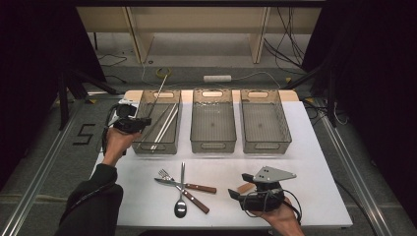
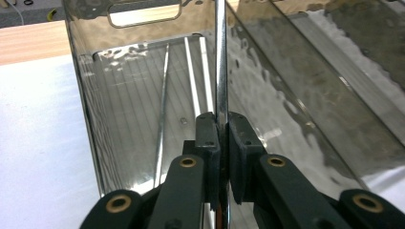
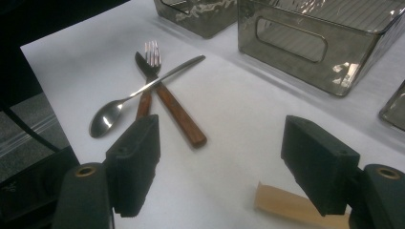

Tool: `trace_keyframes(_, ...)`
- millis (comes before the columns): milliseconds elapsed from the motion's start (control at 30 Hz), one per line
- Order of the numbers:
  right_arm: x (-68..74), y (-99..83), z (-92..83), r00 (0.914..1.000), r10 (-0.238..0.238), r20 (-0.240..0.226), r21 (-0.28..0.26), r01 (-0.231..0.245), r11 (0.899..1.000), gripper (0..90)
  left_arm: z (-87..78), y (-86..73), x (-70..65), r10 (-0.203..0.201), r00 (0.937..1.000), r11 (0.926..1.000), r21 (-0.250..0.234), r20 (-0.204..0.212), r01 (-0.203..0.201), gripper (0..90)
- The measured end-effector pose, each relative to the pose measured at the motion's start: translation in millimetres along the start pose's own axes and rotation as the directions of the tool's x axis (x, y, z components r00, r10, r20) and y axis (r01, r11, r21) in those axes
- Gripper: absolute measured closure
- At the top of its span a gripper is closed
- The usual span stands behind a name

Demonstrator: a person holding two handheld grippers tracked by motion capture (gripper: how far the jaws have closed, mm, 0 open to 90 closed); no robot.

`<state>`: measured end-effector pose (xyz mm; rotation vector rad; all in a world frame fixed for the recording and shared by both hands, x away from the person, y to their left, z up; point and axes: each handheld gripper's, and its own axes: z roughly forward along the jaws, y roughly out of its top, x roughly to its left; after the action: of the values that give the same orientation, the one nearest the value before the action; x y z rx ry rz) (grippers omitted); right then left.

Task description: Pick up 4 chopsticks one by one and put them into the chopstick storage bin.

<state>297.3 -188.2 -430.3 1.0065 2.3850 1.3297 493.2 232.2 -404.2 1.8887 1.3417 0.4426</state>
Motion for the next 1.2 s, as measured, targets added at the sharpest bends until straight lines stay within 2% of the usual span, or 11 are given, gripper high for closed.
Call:
trace_keyframes(167, 0.5, -0.3, 0.3, 1.0, -0.002, -0.001, 0.002, 0.002, 1.0, 30.5, 8.7, -1.5, 3.1, -0.001, 0.9998, 0.9998, 0.02, -0.022, 0.001, 83.4)
trace_keyframes(333, 1.1, -0.6, 0.5, 1.0, -0.007, -0.001, 0.004, 0.007, 1.0, 30.5, 17.0, -4.9, 5.2, -0.019, 0.9991, 0.9988, 0.043, -0.037, 0.021, 83.3)
trace_keyframes(800, 2.0, -0.5, -0.1, 0.9999, -0.011, -0.009, 0.012, 0.011, 1.0, 30.7, 27.9, -10.8, 7.0, -0.034, 0.9981, 0.9964, 0.076, -0.052, 0.038, 82.4)
trace_keyframes(1000, 1.5, -0.5, -0.9, 0.9999, -0.011, -0.006, 0.014, 0.011, 1.0, 30.7, 23.0, -8.0, 3.1, -0.018, 0.998, 0.9973, 0.071, -0.061, 0.022, 68.4)
trace_keyframes(1200, 0.9, -0.5, -1.7, 1.0, -0.008, -0.002, 0.007, 0.008, 1.0, 30.7, 6.6, -8.2, -9.5, -0.055, 0.9978, 0.9965, 0.061, -0.037, 0.057, 50.8)
